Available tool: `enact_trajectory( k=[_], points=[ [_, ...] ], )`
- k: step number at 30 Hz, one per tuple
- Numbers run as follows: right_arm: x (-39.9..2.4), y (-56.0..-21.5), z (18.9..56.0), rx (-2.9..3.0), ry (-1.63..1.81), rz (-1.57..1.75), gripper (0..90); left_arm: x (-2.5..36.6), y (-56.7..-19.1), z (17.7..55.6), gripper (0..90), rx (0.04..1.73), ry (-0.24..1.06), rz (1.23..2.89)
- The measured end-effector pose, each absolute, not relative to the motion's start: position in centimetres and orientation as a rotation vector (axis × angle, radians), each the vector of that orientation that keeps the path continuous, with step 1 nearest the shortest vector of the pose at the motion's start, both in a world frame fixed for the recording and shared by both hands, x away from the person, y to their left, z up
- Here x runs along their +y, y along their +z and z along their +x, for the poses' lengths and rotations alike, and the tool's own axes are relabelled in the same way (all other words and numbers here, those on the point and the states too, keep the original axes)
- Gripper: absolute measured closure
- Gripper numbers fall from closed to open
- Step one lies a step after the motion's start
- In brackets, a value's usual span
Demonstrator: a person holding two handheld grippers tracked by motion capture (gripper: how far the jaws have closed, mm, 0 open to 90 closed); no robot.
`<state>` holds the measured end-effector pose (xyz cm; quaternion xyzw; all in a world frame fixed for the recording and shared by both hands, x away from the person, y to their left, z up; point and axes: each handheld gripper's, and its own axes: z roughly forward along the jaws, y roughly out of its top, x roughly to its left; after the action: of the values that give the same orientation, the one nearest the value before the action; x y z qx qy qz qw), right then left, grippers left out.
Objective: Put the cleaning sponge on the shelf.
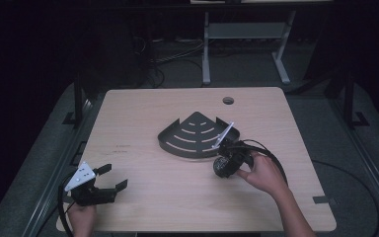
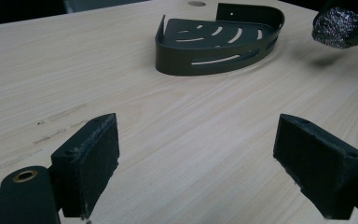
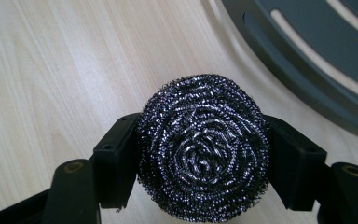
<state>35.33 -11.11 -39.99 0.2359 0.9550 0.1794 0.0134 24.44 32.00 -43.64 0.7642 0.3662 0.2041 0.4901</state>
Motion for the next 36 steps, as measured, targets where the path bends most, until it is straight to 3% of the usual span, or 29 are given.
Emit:
enact_trajectory(
  k=[36],
  points=[
    [-8.7, -36.6, 38.9, 2.974, 0.527, 0.687, 32.3, 32.1, -43.6, 24.5, 13.7, 0.891, 0.495, 1.853]
  ],
)
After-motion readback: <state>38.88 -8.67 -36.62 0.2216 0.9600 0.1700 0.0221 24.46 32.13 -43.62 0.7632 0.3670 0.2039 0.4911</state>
